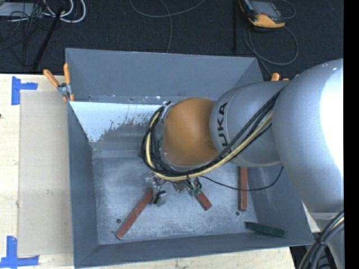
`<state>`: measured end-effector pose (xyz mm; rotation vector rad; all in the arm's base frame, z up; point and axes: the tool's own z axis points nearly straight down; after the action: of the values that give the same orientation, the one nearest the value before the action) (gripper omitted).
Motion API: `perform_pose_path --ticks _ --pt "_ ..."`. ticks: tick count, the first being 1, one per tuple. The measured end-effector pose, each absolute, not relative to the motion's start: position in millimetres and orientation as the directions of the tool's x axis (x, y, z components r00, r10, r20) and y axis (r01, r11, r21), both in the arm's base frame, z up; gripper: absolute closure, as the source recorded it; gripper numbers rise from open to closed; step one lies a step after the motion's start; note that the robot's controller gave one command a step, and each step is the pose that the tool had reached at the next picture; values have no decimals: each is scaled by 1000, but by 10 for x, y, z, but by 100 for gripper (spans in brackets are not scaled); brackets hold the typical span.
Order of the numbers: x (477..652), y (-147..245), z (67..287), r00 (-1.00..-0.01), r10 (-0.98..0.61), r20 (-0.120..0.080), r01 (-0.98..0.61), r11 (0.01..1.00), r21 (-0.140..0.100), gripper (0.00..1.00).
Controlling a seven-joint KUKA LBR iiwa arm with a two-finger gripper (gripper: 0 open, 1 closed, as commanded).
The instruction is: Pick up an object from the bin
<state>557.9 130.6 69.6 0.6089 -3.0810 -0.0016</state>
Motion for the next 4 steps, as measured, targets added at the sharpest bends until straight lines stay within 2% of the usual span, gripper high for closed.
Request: perform_pose_path --ticks 1,2,3,4 --pt "5578 1306 694 -925 -380 1 -380 925 1 0" --pt "5401 2004 697 -864 -504 -3 -504 864 3 0" --pt "5411 1968 695 -869 -495 -1 -495 869 1 100" --pt "5436 1269 698 -727 -687 2 -687 727 0 100"
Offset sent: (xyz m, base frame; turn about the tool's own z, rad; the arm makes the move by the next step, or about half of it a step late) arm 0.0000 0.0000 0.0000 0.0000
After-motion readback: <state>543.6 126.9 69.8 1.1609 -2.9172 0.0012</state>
